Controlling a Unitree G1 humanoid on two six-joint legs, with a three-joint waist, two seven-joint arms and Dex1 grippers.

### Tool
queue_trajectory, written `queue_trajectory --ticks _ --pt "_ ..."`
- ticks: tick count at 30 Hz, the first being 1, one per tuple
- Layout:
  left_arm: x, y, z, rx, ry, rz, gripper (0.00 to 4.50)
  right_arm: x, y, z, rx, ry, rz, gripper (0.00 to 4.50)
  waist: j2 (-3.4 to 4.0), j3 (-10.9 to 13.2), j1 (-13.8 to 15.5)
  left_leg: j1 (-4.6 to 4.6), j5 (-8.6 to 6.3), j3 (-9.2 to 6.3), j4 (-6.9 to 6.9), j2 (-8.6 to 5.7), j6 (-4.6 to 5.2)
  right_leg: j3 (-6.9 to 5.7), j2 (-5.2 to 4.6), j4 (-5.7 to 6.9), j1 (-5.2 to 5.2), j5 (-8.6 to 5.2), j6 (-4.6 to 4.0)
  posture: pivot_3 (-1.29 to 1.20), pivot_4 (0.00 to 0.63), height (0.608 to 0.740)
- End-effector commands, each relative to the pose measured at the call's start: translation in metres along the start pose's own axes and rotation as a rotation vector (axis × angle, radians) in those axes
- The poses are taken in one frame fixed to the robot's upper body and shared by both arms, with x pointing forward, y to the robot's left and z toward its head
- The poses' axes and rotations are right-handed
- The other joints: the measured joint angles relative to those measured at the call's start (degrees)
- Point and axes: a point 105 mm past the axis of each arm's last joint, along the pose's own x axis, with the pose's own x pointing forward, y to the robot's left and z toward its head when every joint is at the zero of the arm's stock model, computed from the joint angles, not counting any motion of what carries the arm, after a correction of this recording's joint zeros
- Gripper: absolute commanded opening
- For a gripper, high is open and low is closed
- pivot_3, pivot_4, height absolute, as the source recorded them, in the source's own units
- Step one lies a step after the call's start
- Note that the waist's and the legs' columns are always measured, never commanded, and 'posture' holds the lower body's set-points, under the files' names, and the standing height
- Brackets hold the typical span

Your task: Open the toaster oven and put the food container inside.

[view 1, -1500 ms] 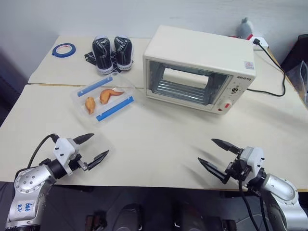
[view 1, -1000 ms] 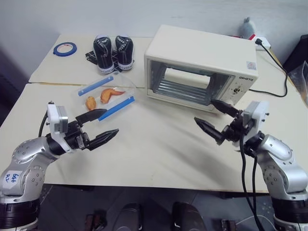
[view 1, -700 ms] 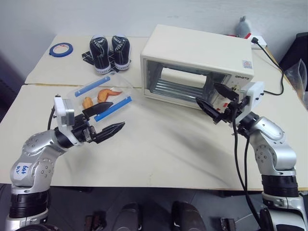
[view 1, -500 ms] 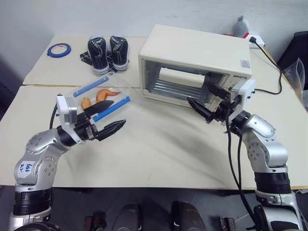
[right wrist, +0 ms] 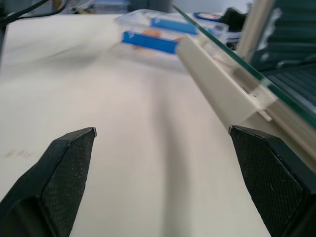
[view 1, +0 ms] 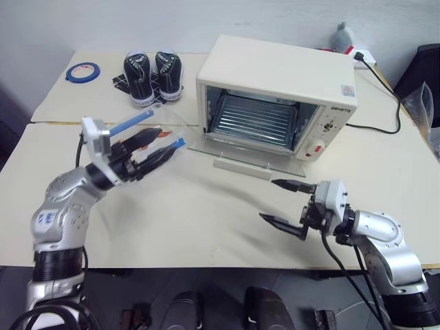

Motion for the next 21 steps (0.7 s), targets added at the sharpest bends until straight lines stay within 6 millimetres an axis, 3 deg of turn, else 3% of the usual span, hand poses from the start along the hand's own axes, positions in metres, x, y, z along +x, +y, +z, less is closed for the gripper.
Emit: queue_trajectory --ticks 1,8,12,16,21 --pt "0.033 0.008 0.001 0.074 -0.017 0.005 2.20 -0.001 0.000 0.010 -0.067 -0.051 -0.009 4.50 -0.06 0.0 0.3 -0.01 0.01 0.00 0.05 -0.01 0.00 -0.03 0.03 0.00 0.00 0.01 -0.02 0.00 0.150 0.740" --pt "0.075 0.016 -0.020 0.141 0.049 -0.008 0.06 -0.001 -0.003 0.009 -0.092 -0.059 -0.032 4.50 -0.09 0.0 0.6 -0.06 0.00 0.07 -0.03 -0.12 -0.01 -0.06 0.09 -0.16 -0.03 0.02 -0.01 0.00 0.150 0.740" --pt "0.079 -0.003 -0.046 0.227 0.196 -0.184 0.02 -0.024 0.003 0.006 -0.084 -0.023 -0.109 4.50 -0.10 0.0 1.2 -0.08 0.00 0.30 -0.01 -0.15 -0.02 -0.11 0.12 -0.15 -0.02 0.02 -0.01 0.00 0.150 0.740" --pt "0.073 -0.016 -0.063 0.250 0.267 -0.277 0.02 -0.061 0.026 -0.002 -0.041 0.034 -0.200 4.50 -0.13 0.0 1.6 -0.14 -0.01 0.48 -0.01 -0.12 0.00 -0.12 0.08 -0.23 -0.02 0.02 -0.01 0.00 0.150 0.740" --pt "0.065 -0.020 -0.088 0.296 0.370 -0.271 0.02 -0.095 0.040 -0.010 -0.020 0.112 -0.301 4.50 -0.18 0.0 1.2 -0.02 -0.03 0.53 0.05 -0.08 0.05 0.02 0.06 -0.15 0.04 0.06 0.02 0.00 0.150 0.740"
